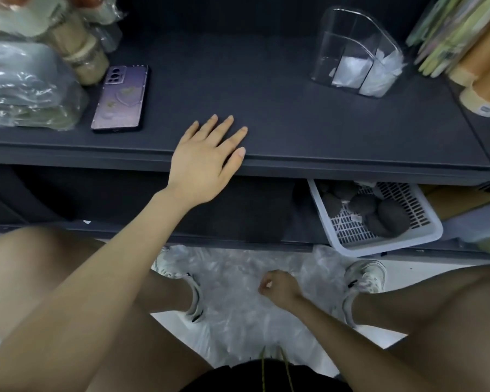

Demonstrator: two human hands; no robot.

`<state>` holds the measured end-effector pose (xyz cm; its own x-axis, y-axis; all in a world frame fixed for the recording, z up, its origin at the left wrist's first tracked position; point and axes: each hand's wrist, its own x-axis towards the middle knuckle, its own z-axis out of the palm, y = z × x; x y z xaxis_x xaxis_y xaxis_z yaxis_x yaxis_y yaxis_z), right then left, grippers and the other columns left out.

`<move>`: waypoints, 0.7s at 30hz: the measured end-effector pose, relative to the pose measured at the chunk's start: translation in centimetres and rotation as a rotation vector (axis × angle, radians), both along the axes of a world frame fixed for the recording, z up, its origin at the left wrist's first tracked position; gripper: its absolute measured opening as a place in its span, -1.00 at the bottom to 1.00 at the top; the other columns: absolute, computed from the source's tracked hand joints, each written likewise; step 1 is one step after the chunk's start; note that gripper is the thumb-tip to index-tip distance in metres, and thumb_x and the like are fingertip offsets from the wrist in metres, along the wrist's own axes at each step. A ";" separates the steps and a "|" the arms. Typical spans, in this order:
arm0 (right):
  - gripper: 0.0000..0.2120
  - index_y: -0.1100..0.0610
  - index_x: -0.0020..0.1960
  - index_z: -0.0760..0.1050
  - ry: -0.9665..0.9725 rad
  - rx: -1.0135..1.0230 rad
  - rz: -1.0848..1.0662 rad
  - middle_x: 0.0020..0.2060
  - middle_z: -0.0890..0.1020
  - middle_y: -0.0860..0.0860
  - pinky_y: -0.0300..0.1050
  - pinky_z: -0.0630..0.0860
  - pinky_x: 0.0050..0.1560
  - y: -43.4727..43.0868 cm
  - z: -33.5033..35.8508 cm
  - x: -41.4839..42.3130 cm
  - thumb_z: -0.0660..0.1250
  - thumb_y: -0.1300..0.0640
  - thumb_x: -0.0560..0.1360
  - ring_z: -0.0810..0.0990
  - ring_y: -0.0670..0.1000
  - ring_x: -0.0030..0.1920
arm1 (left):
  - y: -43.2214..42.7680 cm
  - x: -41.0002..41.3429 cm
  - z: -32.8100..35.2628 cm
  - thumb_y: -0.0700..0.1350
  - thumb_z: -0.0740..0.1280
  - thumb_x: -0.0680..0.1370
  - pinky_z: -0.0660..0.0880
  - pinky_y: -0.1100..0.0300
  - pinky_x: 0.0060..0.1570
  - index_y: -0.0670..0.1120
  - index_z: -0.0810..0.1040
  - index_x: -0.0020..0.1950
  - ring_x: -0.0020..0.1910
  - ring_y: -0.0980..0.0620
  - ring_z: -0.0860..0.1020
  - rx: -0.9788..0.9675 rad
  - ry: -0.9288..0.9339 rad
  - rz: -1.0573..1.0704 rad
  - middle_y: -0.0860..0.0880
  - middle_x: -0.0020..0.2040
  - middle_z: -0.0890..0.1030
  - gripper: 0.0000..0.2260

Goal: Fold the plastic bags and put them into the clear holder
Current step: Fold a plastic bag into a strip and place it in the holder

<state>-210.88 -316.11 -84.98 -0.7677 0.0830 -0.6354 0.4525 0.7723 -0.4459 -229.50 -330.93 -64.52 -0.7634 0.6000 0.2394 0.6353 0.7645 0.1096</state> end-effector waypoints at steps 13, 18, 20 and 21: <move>-0.90 0.20 -0.23 0.58 0.539 -0.581 -0.124 -0.42 0.60 0.04 -0.35 0.42 -0.36 6.8 29.8 -6.9 0.47 0.28 0.42 0.51 -0.18 -0.47 | 2.0 5.9 6.2 0.27 0.21 0.47 0.33 0.40 -0.24 0.03 0.58 -0.26 -0.25 0.12 0.47 0.727 -0.223 0.107 0.13 -0.30 0.48 -0.65; -0.89 0.17 -0.25 0.58 0.810 -0.610 -0.227 -0.41 0.61 -0.07 -0.37 0.45 -0.30 6.4 33.2 -9.6 0.51 0.27 0.37 0.53 -0.17 -0.37 | 3.2 7.0 9.3 0.48 0.15 0.27 0.43 0.39 -0.03 0.15 0.49 0.19 0.00 0.29 0.52 0.779 -0.611 0.128 0.19 0.01 0.55 -0.37; -0.88 0.17 -0.26 0.58 0.894 -0.561 -0.215 -0.39 0.61 -0.08 -0.34 0.46 -0.26 5.4 33.3 -9.9 0.52 0.26 0.36 0.52 -0.16 -0.34 | 3.7 7.2 10.2 0.51 0.17 0.22 0.42 0.37 0.05 0.21 0.40 0.29 0.05 0.43 0.48 0.885 -0.818 0.125 0.27 0.09 0.53 -0.28; -0.89 0.16 -0.25 0.59 0.914 -0.548 -0.190 -0.38 0.62 -0.07 -0.33 0.47 -0.25 4.9 33.3 -9.9 0.52 0.25 0.37 0.53 -0.16 -0.34 | 3.9 7.3 10.5 0.50 0.21 0.22 0.43 0.32 0.08 0.18 0.41 0.29 0.04 0.42 0.50 0.956 -0.896 0.129 0.26 0.08 0.54 -0.28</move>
